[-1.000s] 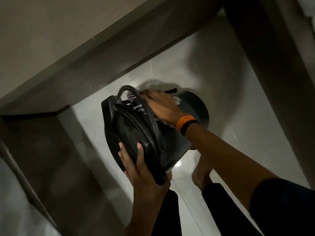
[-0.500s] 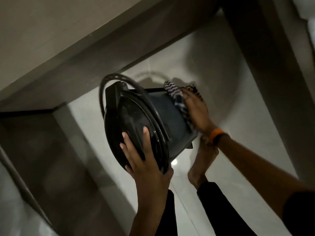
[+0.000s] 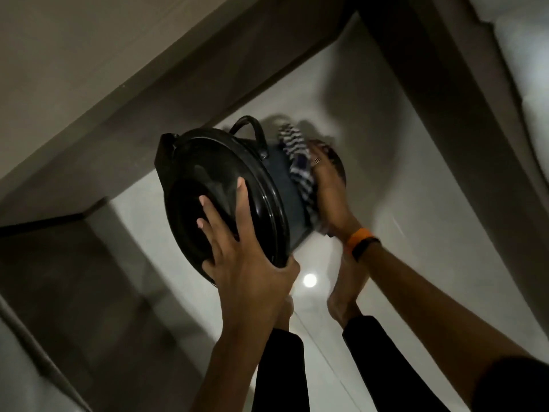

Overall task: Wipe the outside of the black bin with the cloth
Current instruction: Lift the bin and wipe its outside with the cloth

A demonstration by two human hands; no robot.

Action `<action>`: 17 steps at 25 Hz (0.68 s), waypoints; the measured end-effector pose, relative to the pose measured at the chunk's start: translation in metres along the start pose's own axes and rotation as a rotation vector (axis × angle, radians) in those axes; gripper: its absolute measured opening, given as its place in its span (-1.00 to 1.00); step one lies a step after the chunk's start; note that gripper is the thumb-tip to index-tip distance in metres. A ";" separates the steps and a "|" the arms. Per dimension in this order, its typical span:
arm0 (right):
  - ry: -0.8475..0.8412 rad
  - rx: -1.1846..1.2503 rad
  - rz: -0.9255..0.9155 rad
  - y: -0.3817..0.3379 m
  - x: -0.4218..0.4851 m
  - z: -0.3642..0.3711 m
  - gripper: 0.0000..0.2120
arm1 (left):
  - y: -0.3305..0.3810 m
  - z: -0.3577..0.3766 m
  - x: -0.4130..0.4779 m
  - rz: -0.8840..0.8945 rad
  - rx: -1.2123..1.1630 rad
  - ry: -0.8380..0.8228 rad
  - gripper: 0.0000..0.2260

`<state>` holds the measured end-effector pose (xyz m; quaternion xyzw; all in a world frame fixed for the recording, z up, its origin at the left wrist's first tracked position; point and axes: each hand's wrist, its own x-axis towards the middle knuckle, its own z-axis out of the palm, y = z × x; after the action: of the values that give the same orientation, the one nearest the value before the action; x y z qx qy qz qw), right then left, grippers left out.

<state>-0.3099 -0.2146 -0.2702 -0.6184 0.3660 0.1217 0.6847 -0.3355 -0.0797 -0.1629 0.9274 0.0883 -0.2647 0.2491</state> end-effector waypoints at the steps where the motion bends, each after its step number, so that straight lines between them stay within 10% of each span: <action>1: -0.062 -0.098 -0.120 -0.002 -0.023 0.010 -0.42 | 0.002 0.000 0.002 0.003 0.029 -0.020 0.20; 4: -0.117 -0.124 -0.372 0.021 -0.031 0.024 -0.49 | 0.007 -0.009 0.015 -0.054 0.030 -0.026 0.17; 9: 0.145 -0.132 0.256 0.041 0.070 -0.008 -0.39 | 0.012 -0.029 0.036 -0.194 0.074 -0.012 0.14; 17: -0.065 -0.131 -0.124 -0.006 -0.072 0.032 -0.42 | 0.032 -0.048 0.066 -0.300 0.105 0.067 -0.12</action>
<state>-0.3451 -0.1653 -0.2198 -0.6791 0.2958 0.1228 0.6605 -0.2492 -0.0808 -0.1494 0.9239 0.2200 -0.2718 0.1551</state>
